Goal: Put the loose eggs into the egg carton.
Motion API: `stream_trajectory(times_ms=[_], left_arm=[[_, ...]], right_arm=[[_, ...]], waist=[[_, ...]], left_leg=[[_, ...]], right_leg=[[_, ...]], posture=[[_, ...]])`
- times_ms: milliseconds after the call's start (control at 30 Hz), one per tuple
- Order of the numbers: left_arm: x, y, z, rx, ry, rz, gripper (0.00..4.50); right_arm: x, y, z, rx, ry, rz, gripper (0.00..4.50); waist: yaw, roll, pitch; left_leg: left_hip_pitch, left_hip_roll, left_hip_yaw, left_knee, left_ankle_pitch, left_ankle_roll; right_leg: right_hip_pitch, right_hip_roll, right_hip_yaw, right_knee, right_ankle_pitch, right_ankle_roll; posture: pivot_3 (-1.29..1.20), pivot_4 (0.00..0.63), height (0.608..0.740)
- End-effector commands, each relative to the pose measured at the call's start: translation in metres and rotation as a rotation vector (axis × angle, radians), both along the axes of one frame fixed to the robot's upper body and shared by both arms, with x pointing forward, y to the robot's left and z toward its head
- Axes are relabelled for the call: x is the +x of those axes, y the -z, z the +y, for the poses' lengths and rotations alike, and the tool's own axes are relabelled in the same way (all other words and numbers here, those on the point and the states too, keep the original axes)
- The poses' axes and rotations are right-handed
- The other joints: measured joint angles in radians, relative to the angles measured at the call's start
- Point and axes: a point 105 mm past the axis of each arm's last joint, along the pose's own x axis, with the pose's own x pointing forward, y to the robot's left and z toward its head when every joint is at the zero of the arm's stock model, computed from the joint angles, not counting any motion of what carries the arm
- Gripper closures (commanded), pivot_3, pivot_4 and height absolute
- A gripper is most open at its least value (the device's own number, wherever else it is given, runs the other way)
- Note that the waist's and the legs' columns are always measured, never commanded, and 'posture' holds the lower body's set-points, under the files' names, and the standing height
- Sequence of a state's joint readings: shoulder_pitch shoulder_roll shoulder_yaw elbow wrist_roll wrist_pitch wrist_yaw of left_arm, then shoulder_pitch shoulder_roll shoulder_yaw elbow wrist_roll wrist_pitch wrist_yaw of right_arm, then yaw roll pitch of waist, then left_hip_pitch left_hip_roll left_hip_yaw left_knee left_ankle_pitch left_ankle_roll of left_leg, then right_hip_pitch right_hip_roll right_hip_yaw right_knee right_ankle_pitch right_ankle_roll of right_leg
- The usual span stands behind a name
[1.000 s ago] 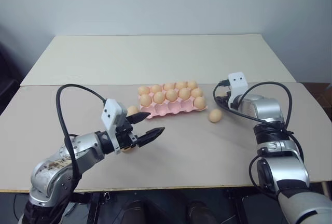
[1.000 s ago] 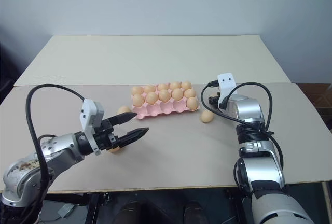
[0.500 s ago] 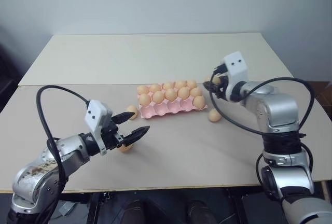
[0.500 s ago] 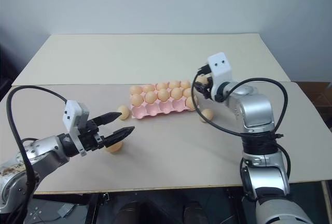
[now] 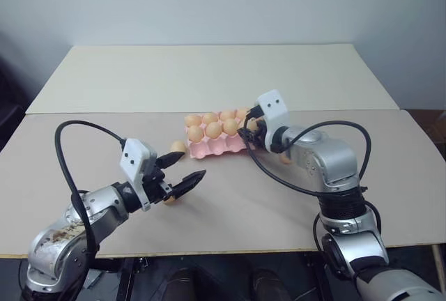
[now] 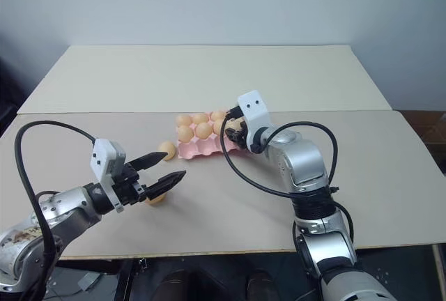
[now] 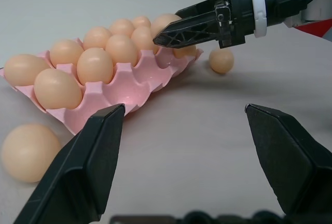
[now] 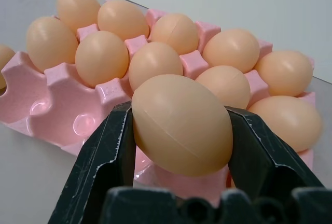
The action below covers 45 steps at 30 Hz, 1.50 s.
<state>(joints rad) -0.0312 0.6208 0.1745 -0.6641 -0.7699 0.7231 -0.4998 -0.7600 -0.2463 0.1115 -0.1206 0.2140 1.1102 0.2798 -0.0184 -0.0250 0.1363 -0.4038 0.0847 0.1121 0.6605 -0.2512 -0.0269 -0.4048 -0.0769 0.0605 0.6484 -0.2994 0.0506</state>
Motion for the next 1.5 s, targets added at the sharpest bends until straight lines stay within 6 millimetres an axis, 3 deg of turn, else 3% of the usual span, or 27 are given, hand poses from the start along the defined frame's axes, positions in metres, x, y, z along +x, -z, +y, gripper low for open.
stream_trajectory(times_ms=[33, 300, 500, 533, 667, 867, 967, 1100, 1167, 1500], left_arm=[[-0.005, -0.010, -0.005, -0.003, 0.020, -0.051, 0.45], [-0.005, -0.010, -0.005, -0.003, 0.024, -0.050, 0.45], [-0.003, -0.011, -0.005, -0.002, 0.025, -0.053, 0.45], [-0.003, -0.012, -0.005, -0.002, 0.025, -0.053, 0.45], [-0.003, -0.012, -0.005, -0.002, 0.027, -0.054, 0.45], [-0.002, -0.016, 0.001, -0.002, 0.020, -0.061, 0.45], [-0.004, -0.022, 0.006, -0.003, 0.027, -0.068, 0.45], [-0.006, -0.028, 0.016, 0.021, 0.041, -0.073, 0.45], [-0.005, -0.031, 0.025, 0.038, 0.032, -0.075, 0.45], [-0.007, -0.036, 0.053, 0.101, 0.049, -0.039, 0.45]], right_arm=[[-0.002, -0.008, -0.003, 0.009, 0.011, -0.030, 2.18], [0.001, 0.003, -0.010, -0.004, 0.044, -0.006, 2.18], [0.004, 0.002, -0.012, -0.002, 0.069, -0.017, 0.22], [0.004, 0.001, -0.012, 0.000, 0.071, -0.021, 0.05], [0.004, -0.008, -0.012, 0.015, 0.058, -0.047, 0.05], [-0.016, -0.047, -0.014, 0.104, -0.119, -0.138, 0.05], [-0.031, -0.055, -0.029, 0.076, -0.227, -0.161, 0.05], [-0.048, -0.051, -0.059, -0.018, -0.313, -0.146, 0.05], [-0.060, -0.050, -0.082, -0.036, -0.354, -0.127, 0.05], [-0.088, -0.064, -0.173, -0.075, -0.259, -0.107, 0.05]], waist=[[0.000, 0.000, 0.000], [0.000, 0.000, 0.000], [0.000, 0.000, 0.000], [0.000, 0.000, 0.000], [0.000, 0.000, 0.000], [0.003, 0.000, 0.000], [0.005, 0.000, 0.000], [0.008, 0.000, 0.000], [0.007, 0.000, 0.000], [0.006, 0.000, 0.000]], left_leg=[[0.000, 0.000, 0.000, 0.000, 0.000, 0.000], [0.000, 0.000, 0.000, 0.000, 0.000, 0.000], [0.000, 0.000, 0.000, 0.000, 0.000, 0.000], [0.000, 0.000, 0.000, 0.000, 0.000, 0.000], [0.000, 0.000, 0.000, 0.000, 0.000, 0.000], [-0.001, 0.000, 0.000, 0.000, 0.000, 0.000], [0.000, 0.000, 0.000, 0.000, -0.003, 0.005], [0.000, 0.000, -0.001, 0.000, -0.003, 0.006], [0.000, 0.000, -0.001, 0.000, -0.004, 0.007], [0.003, 0.000, 0.000, 0.000, -0.004, 0.007]], right_leg=[[0.000, 0.000, 0.000, 0.000, 0.000, 0.000], [0.000, 0.000, 0.000, 0.000, 0.000, 0.000], [0.000, 0.000, 0.000, 0.000, 0.000, 0.000], [0.000, 0.000, 0.000, 0.000, 0.000, 0.000], [0.000, 0.000, 0.000, 0.000, 0.000, 0.000], [0.000, 0.000, 0.000, -0.001, 0.000, 0.000], [0.000, 0.000, 0.000, -0.001, 0.000, 0.000], [0.002, 0.000, -0.001, -0.002, 0.000, 0.000], [0.002, 0.000, -0.001, -0.002, 0.000, 0.000], [0.004, 0.000, 0.000, -0.002, 0.000, 0.000]], posture=[[0.00, 0.150, 0.740], [0.00, 0.150, 0.740], [0.00, 0.150, 0.740], [0.00, 0.150, 0.740], [0.00, 0.150, 0.740], [0.00, 0.150, 0.740], [0.00, 0.150, 0.740], [0.00, 0.150, 0.740], [0.00, 0.150, 0.740], [0.00, 0.150, 0.740]])
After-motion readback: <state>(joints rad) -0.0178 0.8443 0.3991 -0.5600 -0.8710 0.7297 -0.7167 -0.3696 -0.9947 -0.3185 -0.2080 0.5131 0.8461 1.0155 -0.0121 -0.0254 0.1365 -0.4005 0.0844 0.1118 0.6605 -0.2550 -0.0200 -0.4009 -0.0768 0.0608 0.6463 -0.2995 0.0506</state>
